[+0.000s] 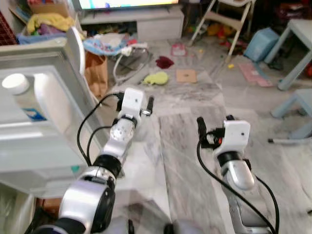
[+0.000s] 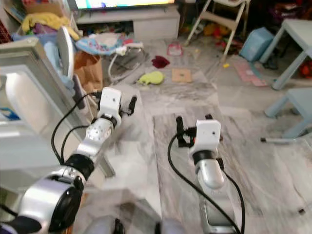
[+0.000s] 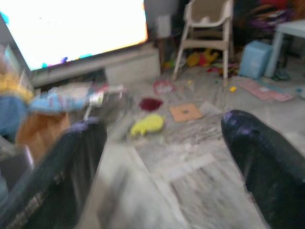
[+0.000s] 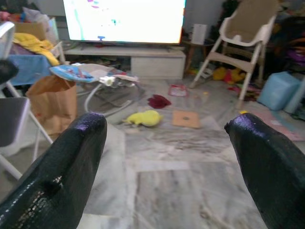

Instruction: Restocking fridge

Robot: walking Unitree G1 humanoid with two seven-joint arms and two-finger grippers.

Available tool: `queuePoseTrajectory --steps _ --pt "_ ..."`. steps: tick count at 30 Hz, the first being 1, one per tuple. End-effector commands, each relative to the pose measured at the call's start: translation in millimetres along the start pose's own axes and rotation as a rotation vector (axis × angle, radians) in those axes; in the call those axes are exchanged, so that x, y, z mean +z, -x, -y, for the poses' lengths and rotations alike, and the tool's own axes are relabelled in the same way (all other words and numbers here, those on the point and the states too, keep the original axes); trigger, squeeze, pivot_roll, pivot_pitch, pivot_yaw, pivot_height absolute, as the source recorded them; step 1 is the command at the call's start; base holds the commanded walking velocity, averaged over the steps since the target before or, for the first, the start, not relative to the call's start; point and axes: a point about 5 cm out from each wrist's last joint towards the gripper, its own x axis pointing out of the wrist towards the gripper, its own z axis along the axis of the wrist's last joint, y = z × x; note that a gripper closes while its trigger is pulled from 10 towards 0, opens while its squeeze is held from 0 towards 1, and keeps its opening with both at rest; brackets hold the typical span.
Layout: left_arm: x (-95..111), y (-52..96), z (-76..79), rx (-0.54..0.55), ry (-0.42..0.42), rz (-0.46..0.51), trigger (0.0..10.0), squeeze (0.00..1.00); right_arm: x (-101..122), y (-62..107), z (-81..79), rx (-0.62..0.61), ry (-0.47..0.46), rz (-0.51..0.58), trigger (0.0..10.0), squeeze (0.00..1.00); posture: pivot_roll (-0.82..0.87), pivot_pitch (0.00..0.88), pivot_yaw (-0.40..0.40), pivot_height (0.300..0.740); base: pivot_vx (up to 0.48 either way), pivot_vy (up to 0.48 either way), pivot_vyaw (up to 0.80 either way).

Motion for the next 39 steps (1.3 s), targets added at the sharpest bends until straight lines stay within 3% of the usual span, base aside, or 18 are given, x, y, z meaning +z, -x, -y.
queuePoseTrajectory --steps 1,4,9,12,15,23,27,32,39 --pt "-9 8.4 8.6 -0.051 0.007 -0.003 10.0 0.0 3 0.7 -4.8 0.013 0.0 0.016 10.0 0.0 -0.13 0.089 -0.011 0.74 0.0 0.0 0.0" --pt "-10 11.0 9.8 -0.07 0.016 0.001 10.0 0.0 3 0.3 -5.1 0.013 0.007 0.017 10.0 0.0 -0.12 0.09 -0.01 0.74 0.0 0.0 0.0" --pt "-16 30.7 4.6 -0.117 -0.012 0.072 10.0 0.0 2 -0.7 -5.1 0.011 0.01 0.016 10.0 0.0 -0.11 0.095 -0.011 0.74 0.0 0.0 0.0" --pt "-29 42.5 -7.3 -0.106 -0.013 0.033 10.0 0.0 0 -1.4 -7.0 0.017 0.012 0.011 10.0 0.0 -0.1 0.097 -0.013 0.74 0.0 0.0 0.0" --pt "-31 43.9 -9.3 -0.103 -0.011 0.026 10.0 0.0 0 -1.6 -7.5 0.018 0.013 0.011 10.0 0.0 -0.1 0.097 -0.013 0.74 0.09 0.0 0.0" --pt "-15 36.5 -12.3 -0.09 -0.003 0.072 10.0 0.0 3 -4.0 -8.4 0.023 0.026 0.029 10.0 0.0 -0.1 0.096 -0.014 0.74 0.413 -0.132 0.0" --pt "-11 42.9 -7.1 -0.128 0.0 0.119 10.0 0.0 3 -3.6 -7.3 0.017 0.038 0.034 10.0 0.0 -0.1 0.096 -0.01 0.74 0.0 0.0 0.0" --pt "1 54.6 -5.6 -0.177 -0.075 0.206 10.0 0.0 4 -4.8 -7.2 0.02 0.055 0.043 10.0 0.0 -0.08 0.098 -0.017 0.74 0.0 0.0 0.49" --pt "19 73.5 -27.7 -0.044 -0.093 0.289 10.0 0.0 2 -7.7 -9.0 0.026 0.06 0.041 10.0 0.0 -0.06 0.099 -0.018 0.74 0.0 0.0 0.78"
